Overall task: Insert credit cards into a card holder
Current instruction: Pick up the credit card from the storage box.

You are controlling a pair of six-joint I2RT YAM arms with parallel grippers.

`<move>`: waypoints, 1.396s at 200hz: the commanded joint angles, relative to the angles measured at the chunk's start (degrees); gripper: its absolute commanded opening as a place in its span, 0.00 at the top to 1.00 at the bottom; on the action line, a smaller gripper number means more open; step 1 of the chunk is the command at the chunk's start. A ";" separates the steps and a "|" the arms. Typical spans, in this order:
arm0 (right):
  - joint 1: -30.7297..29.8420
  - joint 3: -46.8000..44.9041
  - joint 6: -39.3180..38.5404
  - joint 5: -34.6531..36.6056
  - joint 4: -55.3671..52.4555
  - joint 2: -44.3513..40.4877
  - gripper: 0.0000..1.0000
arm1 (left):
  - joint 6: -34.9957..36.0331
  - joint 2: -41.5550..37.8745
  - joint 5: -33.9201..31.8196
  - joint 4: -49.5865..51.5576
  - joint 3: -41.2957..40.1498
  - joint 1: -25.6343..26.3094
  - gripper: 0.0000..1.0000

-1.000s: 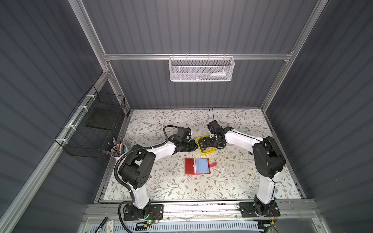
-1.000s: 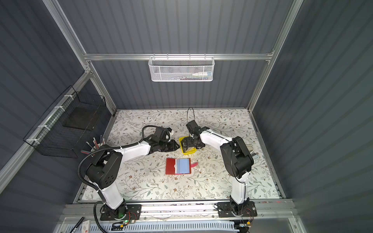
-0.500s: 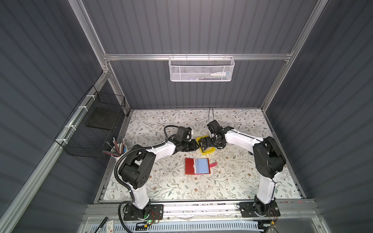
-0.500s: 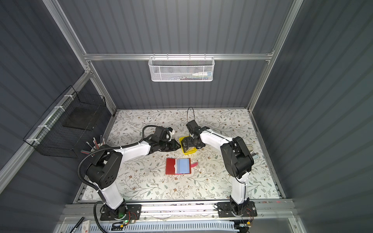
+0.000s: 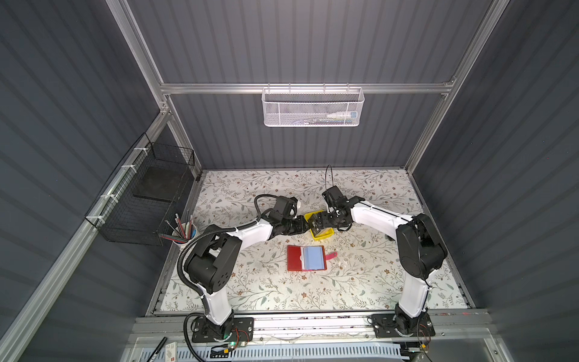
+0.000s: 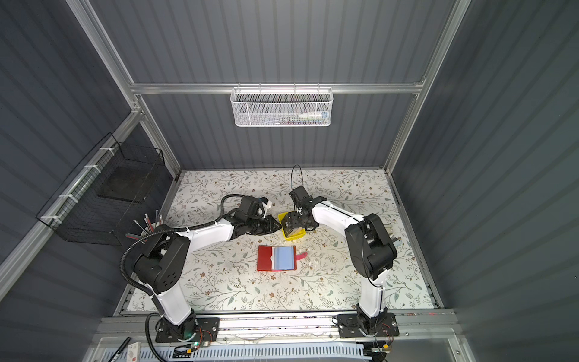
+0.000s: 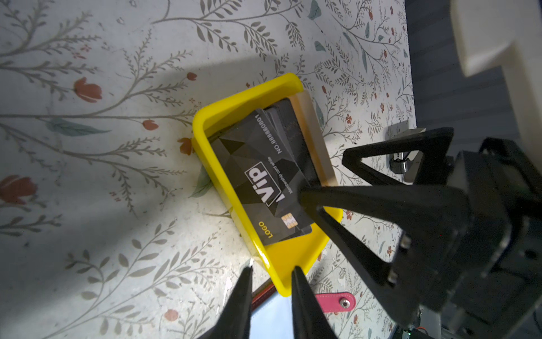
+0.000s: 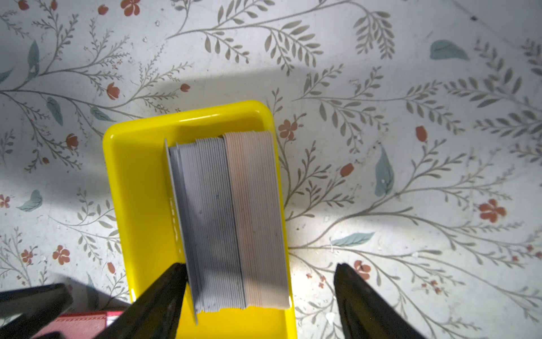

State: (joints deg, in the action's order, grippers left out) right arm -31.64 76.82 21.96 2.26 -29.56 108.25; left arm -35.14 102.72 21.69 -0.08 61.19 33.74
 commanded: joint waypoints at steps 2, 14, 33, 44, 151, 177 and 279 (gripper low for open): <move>0.09 0.00 -1.20 -0.18 -0.58 -1.21 0.24 | -0.29 -0.11 1.08 -0.43 -0.37 -0.34 0.75; 0.01 0.00 -1.47 -0.21 -0.69 -1.11 0.27 | -0.38 -0.14 1.02 -0.52 -0.33 -0.34 0.75; -0.02 0.00 -1.87 -0.02 -0.80 -1.23 0.31 | -0.47 -0.23 1.13 -0.64 -0.37 -0.36 0.75; -0.17 0.07 -2.07 0.18 -0.96 -1.22 0.33 | -0.46 -0.32 1.11 -0.65 -0.28 -0.34 0.75; -2.08 2.11 -4.29 4.98 -3.30 -0.06 0.42 | 0.31 -3.12 1.89 -1.55 -3.46 -0.34 0.70; -2.61 2.76 -5.06 6.32 -4.03 0.21 0.44 | 0.51 -3.84 1.56 -1.22 -3.79 -0.36 0.69; -3.98 4.04 -5.88 6.61 -4.52 1.33 0.56 | 0.22 -4.02 1.87 -1.59 -3.94 -0.43 0.69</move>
State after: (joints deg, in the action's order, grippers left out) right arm -35.18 79.57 16.29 8.08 -32.84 108.38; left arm -35.35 100.07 22.79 -1.34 58.00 33.69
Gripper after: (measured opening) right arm 0.441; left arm 0.312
